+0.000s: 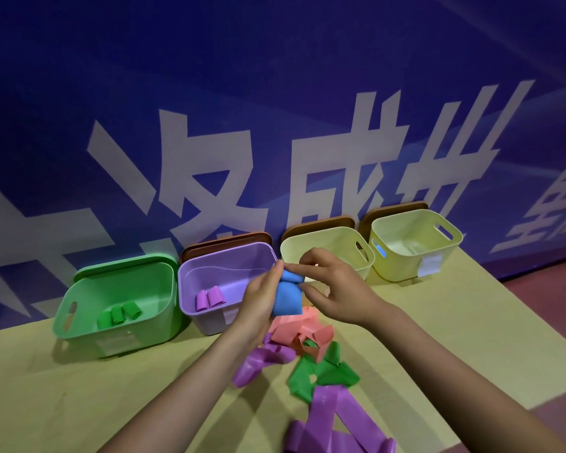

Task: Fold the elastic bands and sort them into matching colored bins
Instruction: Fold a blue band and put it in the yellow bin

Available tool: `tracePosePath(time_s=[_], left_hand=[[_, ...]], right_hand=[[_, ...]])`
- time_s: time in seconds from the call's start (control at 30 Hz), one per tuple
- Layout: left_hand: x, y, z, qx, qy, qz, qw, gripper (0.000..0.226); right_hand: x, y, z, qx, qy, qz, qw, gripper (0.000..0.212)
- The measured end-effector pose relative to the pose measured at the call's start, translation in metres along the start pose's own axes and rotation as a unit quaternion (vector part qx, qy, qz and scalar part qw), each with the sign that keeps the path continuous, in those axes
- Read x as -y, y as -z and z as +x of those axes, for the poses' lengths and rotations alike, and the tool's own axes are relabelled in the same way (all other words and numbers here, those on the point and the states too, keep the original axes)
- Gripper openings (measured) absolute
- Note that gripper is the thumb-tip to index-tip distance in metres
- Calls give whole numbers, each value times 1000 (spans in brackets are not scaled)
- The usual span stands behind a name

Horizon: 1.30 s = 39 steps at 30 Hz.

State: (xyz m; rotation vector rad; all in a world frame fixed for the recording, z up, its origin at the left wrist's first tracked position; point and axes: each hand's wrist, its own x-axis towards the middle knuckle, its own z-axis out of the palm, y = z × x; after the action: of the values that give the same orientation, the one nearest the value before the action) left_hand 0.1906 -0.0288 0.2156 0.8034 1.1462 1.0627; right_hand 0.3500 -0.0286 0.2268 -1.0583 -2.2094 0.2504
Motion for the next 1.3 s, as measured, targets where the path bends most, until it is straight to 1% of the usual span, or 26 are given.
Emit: tracePosePath(time_s=[0.07, 0.1, 0.17, 0.2, 0.27, 0.3, 0.33, 0.37, 0.47, 0.53, 0.6, 0.63, 0.67, 0.77, 0.87, 0.93, 1.0, 1.07, 1.2, 1.3], left_hand=[[0, -1, 0, 38, -1, -22, 999, 26], [1, 0, -1, 53, -5, -25, 998, 24], [3, 1, -2, 74, -23, -9, 997, 22], [3, 1, -3, 77, -35, 14, 996, 22], [3, 2, -3, 68, -62, 77, 993, 19], [3, 3, -3, 60, -76, 106, 990, 17], [2, 4, -3, 55, -90, 131, 986, 16], [2, 5, -3, 52, -101, 150, 982, 15], [2, 8, -4, 45, -107, 150, 982, 13], [2, 7, -5, 31, -86, 93, 991, 12], [2, 5, -6, 24, -42, -2, 999, 14], [2, 5, -6, 27, -20, -43, 999, 16], [2, 6, -7, 31, -4, -65, 997, 17], [4, 9, -7, 47, 22, -46, 998, 16], [6, 11, -6, 54, 26, -32, 998, 14], [6, 11, -4, 47, 28, -36, 998, 15], [6, 11, -3, 39, 38, -60, 997, 15], [6, 12, -2, 39, 45, -78, 995, 16], [8, 12, -2, 44, 51, -79, 995, 21], [8, 10, -3, 32, 86, -110, 990, 27]], right_hand=[[0, -1, -3, -21, -56, 87, 994, 37], [2, -2, -4, -33, -95, 136, 986, 33], [6, -4, -5, -56, -182, 207, 960, 26], [6, -6, -6, -61, -225, 234, 944, 27], [6, -9, -5, -37, -291, 282, 914, 30], [7, -9, -5, -13, -305, 299, 904, 25], [7, -9, -5, 9, -310, 310, 899, 16], [9, -9, -5, 23, -308, 317, 896, 11], [11, -13, -5, 4, -299, 318, 900, 16], [11, -15, -4, -26, -294, 303, 906, 17], [11, -17, -1, -59, -293, 291, 909, 9], [11, -17, 0, -75, -289, 290, 909, 8], [11, -17, 0, -91, -286, 288, 909, 12], [10, -17, 0, -117, -276, 277, 913, 15], [6, -19, -2, -117, -252, 213, 937, 9], [4, -21, -3, -123, -228, 153, 954, 11], [2, -21, -5, -117, -189, 87, 971, 17], [1, -19, -7, -91, -153, 58, 982, 25], [-7, -15, -10, -32, -79, 4, 996, 31], [-11, -13, -12, -4, -33, -33, 999, 34]])
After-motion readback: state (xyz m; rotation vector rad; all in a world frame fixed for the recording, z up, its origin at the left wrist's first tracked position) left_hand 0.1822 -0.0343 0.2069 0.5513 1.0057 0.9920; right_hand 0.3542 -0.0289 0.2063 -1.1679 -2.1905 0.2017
